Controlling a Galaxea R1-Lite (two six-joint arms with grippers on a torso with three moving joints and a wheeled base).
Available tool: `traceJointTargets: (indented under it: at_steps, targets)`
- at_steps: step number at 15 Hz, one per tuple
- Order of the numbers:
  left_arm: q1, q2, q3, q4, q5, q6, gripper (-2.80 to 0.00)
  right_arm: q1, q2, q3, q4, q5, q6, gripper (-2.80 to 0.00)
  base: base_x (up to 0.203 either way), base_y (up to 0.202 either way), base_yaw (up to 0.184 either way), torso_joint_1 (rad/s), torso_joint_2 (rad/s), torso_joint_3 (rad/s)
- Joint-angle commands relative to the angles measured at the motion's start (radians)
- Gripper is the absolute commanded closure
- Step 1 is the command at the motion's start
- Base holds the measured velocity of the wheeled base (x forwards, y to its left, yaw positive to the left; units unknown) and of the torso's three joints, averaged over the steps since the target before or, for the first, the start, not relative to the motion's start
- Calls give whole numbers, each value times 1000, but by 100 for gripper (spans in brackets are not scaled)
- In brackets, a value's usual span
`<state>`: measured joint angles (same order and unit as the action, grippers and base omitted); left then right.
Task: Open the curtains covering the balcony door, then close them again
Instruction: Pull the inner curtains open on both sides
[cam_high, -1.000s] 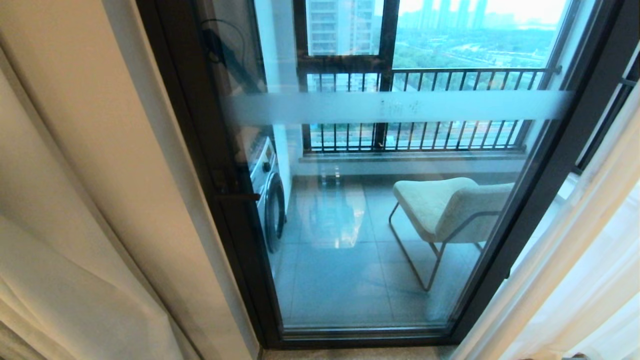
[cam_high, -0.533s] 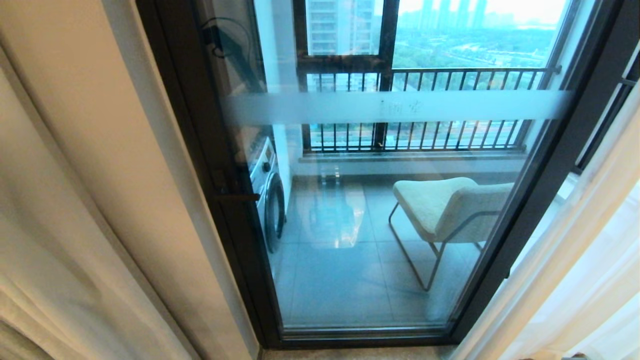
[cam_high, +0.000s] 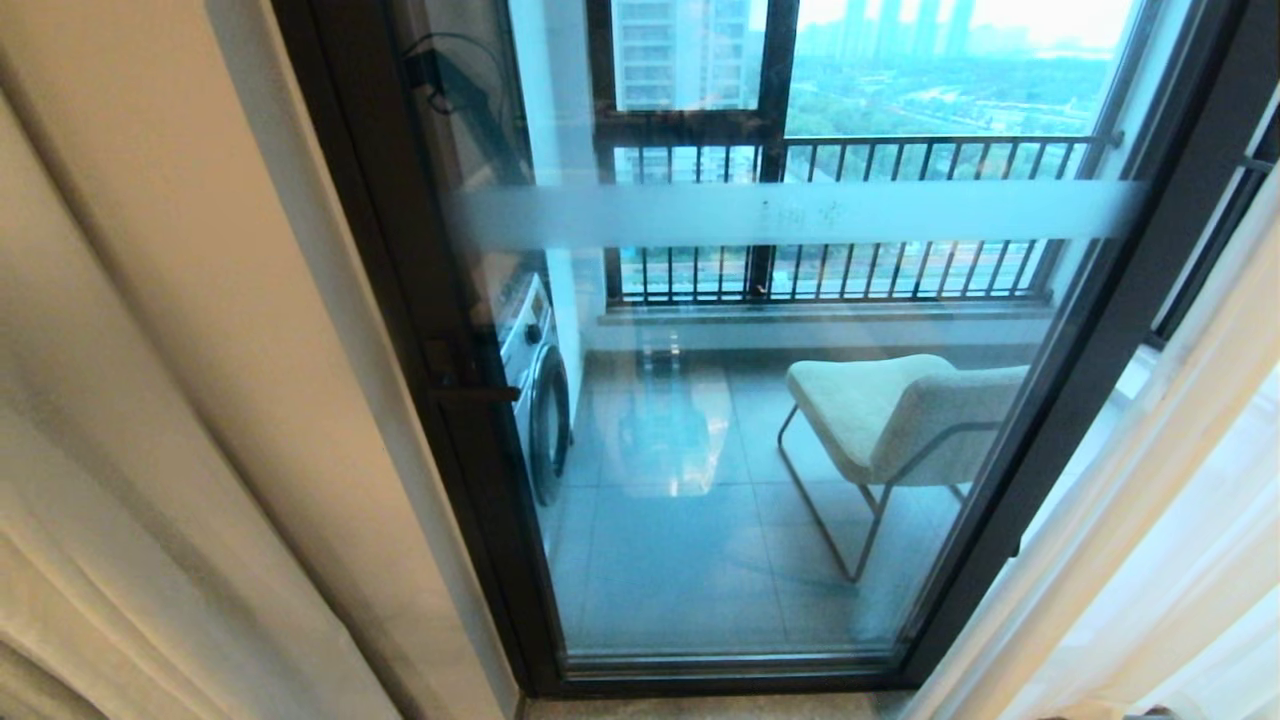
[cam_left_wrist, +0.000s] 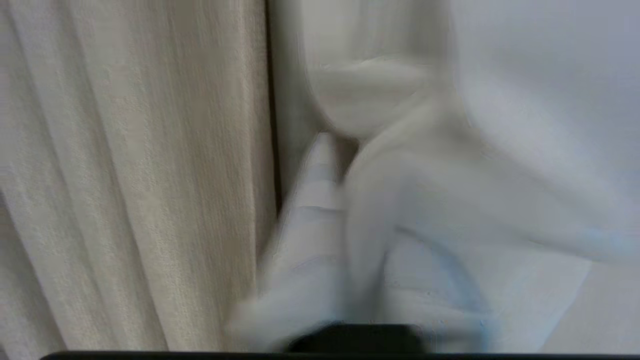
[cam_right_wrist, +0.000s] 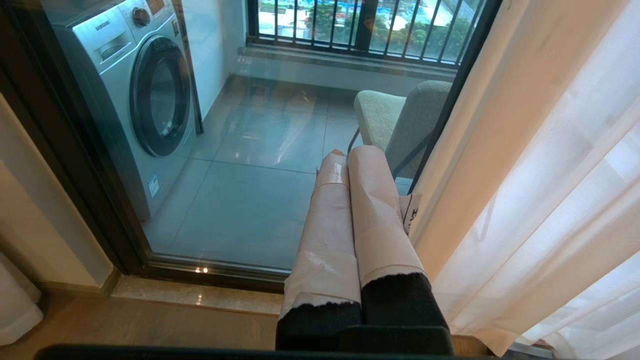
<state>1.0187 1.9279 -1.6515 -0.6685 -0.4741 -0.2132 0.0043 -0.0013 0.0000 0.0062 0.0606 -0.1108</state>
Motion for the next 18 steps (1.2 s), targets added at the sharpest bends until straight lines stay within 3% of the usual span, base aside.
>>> traceJointTargets:
  at_steps: [1, 8, 18]
  targets:
    - [1, -4, -1, -3, -3, -2, -280, 0, 1, 0, 0, -1, -1, 0, 0, 0, 0, 0, 0, 0]
    - [-3, -57, 50, 0, -5, -6, -280, 0, 1, 0, 0, 1, -1, 0, 0, 0, 0, 0, 0, 0]
    - [-36, -412, 498, -1, -4, -4, -280, 0, 1, 0, 0, 1, -1, 0, 0, 0, 0, 0, 0, 0]
